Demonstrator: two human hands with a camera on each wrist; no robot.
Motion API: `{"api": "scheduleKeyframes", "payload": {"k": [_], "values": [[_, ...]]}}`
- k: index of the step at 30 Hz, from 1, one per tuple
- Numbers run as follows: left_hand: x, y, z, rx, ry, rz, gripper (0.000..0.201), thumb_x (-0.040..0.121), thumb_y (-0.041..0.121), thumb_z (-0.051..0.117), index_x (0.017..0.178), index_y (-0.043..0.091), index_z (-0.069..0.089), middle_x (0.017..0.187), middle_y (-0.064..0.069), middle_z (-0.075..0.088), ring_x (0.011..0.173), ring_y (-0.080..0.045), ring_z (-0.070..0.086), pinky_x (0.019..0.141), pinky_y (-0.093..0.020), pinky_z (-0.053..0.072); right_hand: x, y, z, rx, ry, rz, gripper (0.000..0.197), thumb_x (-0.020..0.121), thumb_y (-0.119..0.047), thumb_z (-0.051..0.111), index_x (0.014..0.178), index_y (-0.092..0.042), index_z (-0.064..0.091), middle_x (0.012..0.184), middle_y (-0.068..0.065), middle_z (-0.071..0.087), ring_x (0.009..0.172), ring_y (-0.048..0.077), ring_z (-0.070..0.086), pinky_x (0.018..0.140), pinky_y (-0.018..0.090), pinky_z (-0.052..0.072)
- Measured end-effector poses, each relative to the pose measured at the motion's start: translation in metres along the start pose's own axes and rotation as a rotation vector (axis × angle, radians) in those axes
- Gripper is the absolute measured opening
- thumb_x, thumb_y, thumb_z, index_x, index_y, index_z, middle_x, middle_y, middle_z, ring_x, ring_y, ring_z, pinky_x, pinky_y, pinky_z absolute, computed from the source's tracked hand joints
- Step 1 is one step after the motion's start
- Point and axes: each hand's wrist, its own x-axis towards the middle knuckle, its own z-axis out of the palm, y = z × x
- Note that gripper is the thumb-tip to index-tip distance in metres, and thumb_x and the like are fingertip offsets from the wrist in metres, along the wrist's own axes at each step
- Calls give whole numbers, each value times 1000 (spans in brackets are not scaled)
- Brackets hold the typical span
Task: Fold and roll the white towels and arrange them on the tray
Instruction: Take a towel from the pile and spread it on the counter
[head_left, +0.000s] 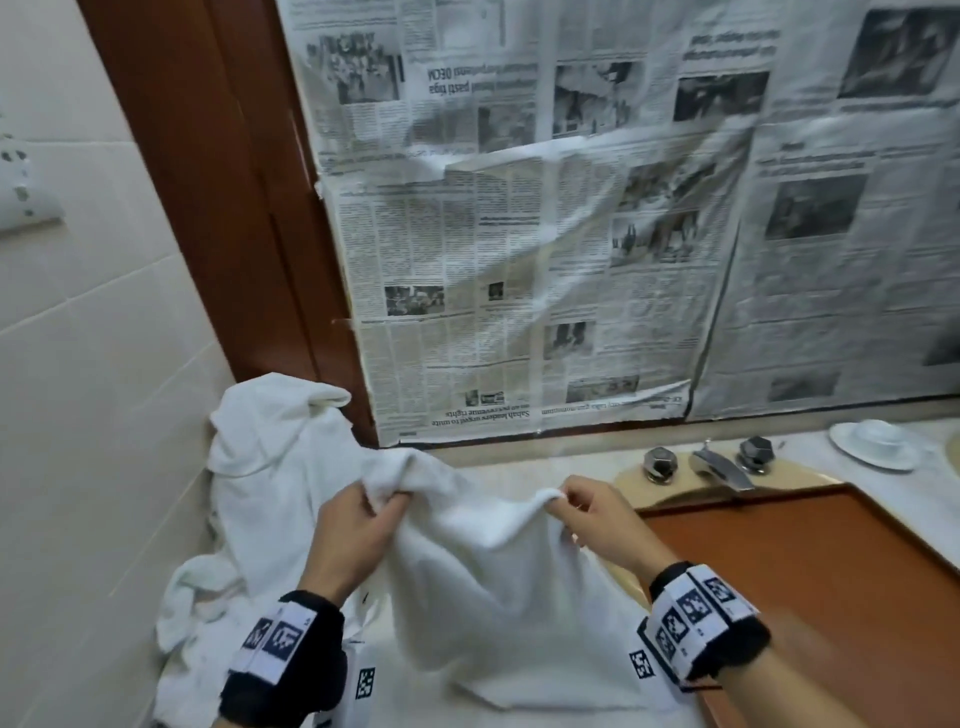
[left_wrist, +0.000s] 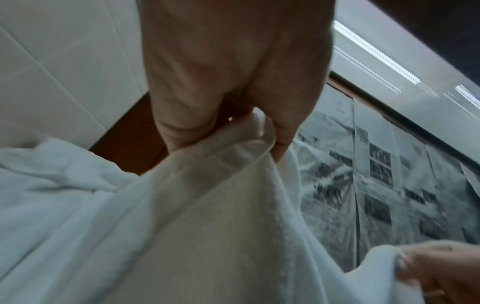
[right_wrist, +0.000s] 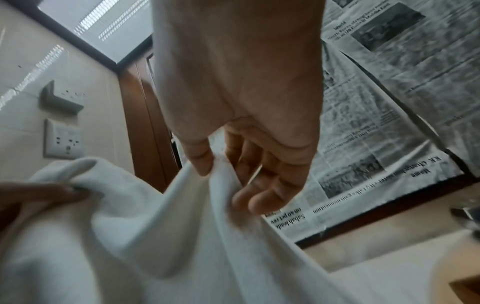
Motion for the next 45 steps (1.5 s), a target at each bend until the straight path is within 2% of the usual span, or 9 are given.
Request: {"api": "scheduleKeyframes", "payload": {"k": [2,7,11,13,18,23,28,31,45], "values": [[-7,2,21,58,-87,10,20,85,41,70,80,21,68,78,8,69,81,-7,64,66,-23,45,-9,8,7,45,-43,30,8,91,-35,65,87,-31,60,86,-8,66,74,20,65,72,44,55],[-27,9,58,18,-360,118,34,71,51,61,94,29,73,87,23,70,85,1,64,74,-18,49,-24,-7,32,115,-206,-92,52,86,-35,71,133,-43,51,121,-12,58,75,7,58,64,17,47],[-27,3,67,31,-412,135,40,68,47,61,97,21,70,90,8,72,86,-9,65,79,-35,53,-24,-17,44,90,-150,-130,21,79,-33,60,93,-17,64,82,4,65,71,12,58,65,40,52],[-27,-3,63,56,-400,147,36,68,46,63,93,20,67,86,7,70,82,-9,64,75,-30,51,-24,-17,41,103,-88,-135,9,83,-27,59,83,-18,63,72,2,64,69,16,61,67,41,51],[-35,-35,43,50,-399,86,4,75,28,65,79,29,64,80,16,67,75,-4,60,65,-14,42,-28,-15,30,125,-64,-96,18,87,-30,62,81,-13,64,67,6,66,63,12,61,65,39,51],[-45,-69,22,17,-398,5,10,84,31,59,81,30,68,72,10,66,66,-5,56,63,-20,41,-32,2,28,93,-108,1,19,91,-27,65,81,-12,59,68,0,63,65,15,63,64,44,53],[-42,-48,22,-37,-416,78,14,91,18,62,89,26,74,87,13,73,83,-6,66,73,-21,49,-33,-7,57,196,-211,45,28,82,-41,75,98,-20,66,75,-3,60,63,20,62,58,31,48],[-38,-41,22,9,-393,122,17,90,17,62,87,28,74,88,21,71,86,-1,64,70,-10,44,-32,-11,65,192,-154,-4,12,90,-27,71,89,-16,66,69,-2,59,60,20,58,57,32,48],[-57,-120,6,48,-475,-2,12,91,32,70,80,31,76,74,15,71,71,-1,62,63,-14,42,-69,11,-4,175,149,43,11,95,-16,66,90,-6,66,74,12,64,61,13,56,56,25,44]]}}
